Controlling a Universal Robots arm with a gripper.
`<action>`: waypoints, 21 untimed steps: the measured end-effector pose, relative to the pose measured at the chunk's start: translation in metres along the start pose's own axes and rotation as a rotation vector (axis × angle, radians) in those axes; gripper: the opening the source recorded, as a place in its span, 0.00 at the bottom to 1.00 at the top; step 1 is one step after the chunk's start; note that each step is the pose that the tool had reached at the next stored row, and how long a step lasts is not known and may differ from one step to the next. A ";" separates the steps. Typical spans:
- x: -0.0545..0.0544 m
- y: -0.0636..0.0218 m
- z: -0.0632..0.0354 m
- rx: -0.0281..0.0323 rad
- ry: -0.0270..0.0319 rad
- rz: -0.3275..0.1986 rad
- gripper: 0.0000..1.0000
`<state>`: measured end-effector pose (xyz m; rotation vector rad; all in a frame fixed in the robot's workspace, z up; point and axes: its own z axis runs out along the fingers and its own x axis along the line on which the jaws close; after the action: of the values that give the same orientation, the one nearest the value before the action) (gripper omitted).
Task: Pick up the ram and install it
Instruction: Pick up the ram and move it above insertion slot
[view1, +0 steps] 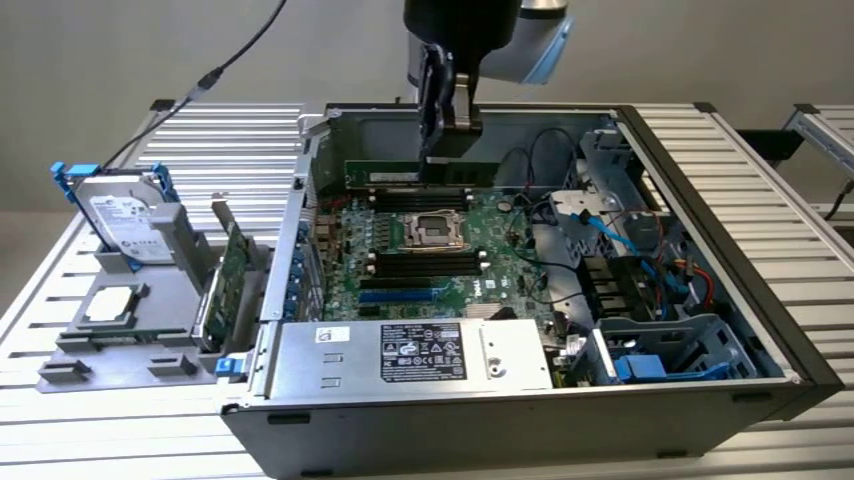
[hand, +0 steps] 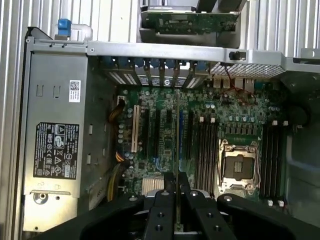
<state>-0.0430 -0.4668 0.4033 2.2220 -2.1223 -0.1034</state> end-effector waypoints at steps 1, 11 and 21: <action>-0.003 -0.0009 0.0012 0.0001 -0.0019 0.000 0.14; -0.033 -0.0096 0.0139 0.0013 -0.0274 -0.003 0.14; -0.065 -0.0242 0.0201 0.0061 -0.0286 -0.003 0.14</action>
<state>-0.0239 -0.4003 0.3811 2.2402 -2.1370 -0.1297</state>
